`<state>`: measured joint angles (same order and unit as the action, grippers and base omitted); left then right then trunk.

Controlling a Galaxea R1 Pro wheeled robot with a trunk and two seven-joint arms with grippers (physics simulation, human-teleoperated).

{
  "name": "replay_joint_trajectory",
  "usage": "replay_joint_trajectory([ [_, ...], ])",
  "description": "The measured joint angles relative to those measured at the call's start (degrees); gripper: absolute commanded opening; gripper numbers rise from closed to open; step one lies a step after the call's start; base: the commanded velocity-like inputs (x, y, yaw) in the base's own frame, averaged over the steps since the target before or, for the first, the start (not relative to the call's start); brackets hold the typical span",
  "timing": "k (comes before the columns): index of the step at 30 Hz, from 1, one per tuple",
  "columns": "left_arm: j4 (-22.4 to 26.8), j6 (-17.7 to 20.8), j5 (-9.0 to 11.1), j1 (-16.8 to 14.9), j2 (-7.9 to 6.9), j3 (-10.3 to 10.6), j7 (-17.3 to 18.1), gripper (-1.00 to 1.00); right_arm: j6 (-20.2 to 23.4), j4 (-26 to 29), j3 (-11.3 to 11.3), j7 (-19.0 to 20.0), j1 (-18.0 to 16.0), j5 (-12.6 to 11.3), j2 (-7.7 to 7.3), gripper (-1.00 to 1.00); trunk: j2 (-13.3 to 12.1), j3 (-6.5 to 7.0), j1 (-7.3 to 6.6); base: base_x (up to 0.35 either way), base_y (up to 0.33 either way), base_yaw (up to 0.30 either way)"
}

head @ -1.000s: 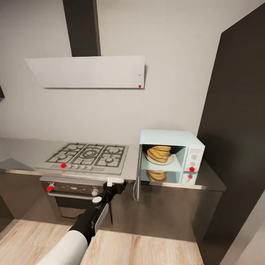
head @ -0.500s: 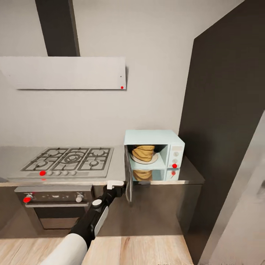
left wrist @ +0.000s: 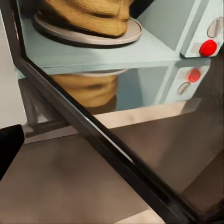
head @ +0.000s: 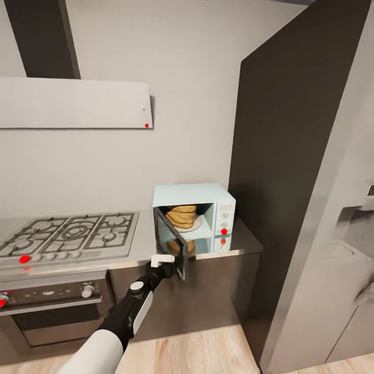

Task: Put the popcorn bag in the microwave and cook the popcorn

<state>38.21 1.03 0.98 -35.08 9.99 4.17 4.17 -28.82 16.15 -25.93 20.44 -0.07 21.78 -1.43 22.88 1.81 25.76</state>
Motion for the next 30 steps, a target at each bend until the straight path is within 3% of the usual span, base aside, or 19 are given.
replay_joint_trajectory([
  [3,-0.01,0.00,-0.01,0.00,0.00,0.01,-0.06,1.00,0.21,-2.36,6.86,-7.32,-0.18,0.05,0.17,1.00,0.01,0.11,-0.01,0.081,-0.070,-0.222],
  [5,-0.01,0.04,0.01,0.01,0.00,0.07,-0.06,1.00,0.31,-2.73,10.25,-11.12,-0.21,0.06,0.37,1.00,0.00,0.16,-0.02,0.202,-0.186,-0.093],
  [7,-0.01,0.06,0.04,-0.01,0.00,0.12,-0.03,1.00,0.34,-2.86,11.66,-12.65,-0.21,0.08,0.48,1.00,0.00,0.19,-0.02,0.232,-0.231,-0.030],
  [12,0.06,0.08,0.03,0.01,-0.01,0.07,-0.05,1.00,0.39,-2.97,12.31,-13.38,-0.23,0.11,0.53,1.00,-0.01,0.20,-0.02,0.213,-0.217,-0.006],
  [18,0.09,0.08,0.06,0.01,0.00,0.06,0.00,1.00,0.53,-3.02,12.55,-13.49,-0.18,0.12,0.61,1.00,-0.01,0.20,0.00,0.041,-0.020,0.000],
  [23,0.08,0.12,0.09,0.02,0.00,0.08,-0.01,1.00,0.84,-3.10,13.19,-13.80,-0.17,0.14,0.70,1.00,0.00,0.20,-0.03,0.276,-0.001,0.000],
  [25,0.08,0.14,0.10,0.02,0.00,0.08,-0.01,1.00,2.07,-3.11,13.21,-14.35,-0.18,0.18,0.70,1.00,0.00,0.20,-0.03,0.323,0.000,0.000],
  [30,0.06,0.08,0.08,0.02,0.00,-0.01,0.06,1.00,10.55,-3.17,13.28,-15.03,-0.18,0.10,0.71,1.00,-0.01,0.20,-0.01,0.098,0.000,0.000],
])
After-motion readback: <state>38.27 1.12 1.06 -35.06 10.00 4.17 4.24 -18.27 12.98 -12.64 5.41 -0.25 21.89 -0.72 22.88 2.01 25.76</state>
